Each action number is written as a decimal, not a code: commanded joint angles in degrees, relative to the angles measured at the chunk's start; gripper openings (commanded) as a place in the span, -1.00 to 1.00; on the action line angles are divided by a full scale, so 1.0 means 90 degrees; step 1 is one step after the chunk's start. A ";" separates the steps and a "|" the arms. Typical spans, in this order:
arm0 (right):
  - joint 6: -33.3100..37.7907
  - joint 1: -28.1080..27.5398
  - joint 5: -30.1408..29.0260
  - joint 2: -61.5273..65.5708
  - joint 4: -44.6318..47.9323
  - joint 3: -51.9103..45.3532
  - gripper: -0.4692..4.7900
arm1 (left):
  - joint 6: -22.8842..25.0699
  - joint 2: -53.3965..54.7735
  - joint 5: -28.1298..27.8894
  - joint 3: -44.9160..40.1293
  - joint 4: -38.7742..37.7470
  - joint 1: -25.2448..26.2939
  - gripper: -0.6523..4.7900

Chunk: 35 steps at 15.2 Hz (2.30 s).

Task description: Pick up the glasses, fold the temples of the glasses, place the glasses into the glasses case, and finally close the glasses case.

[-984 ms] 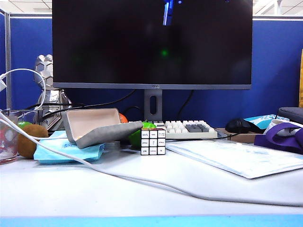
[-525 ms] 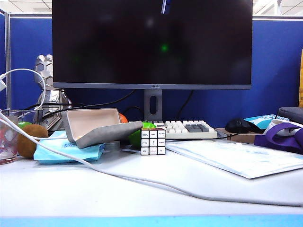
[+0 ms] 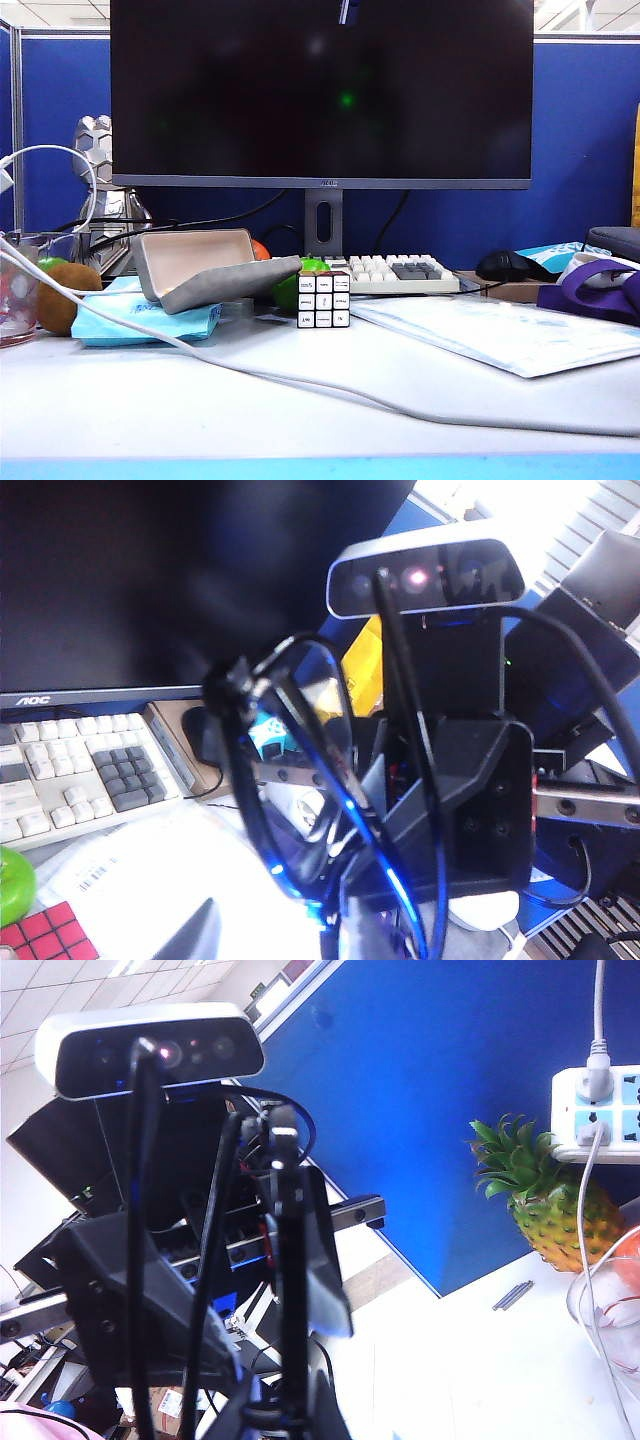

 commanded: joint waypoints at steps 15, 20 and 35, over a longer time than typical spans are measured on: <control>0.0027 0.0017 -0.0058 -0.0090 0.0134 0.0041 -0.84 | -0.0333 0.0219 0.0002 0.0012 0.0607 0.0000 -0.66; 0.0029 0.0017 -0.0058 -0.0090 0.0131 0.0041 -0.84 | -0.0330 0.0216 0.0046 0.0012 0.0612 0.0000 -0.78; 0.0049 -0.0289 -0.0036 -0.0090 0.0134 0.0041 0.40 | -0.0034 0.0216 -0.0146 0.0012 0.0721 0.0000 -0.78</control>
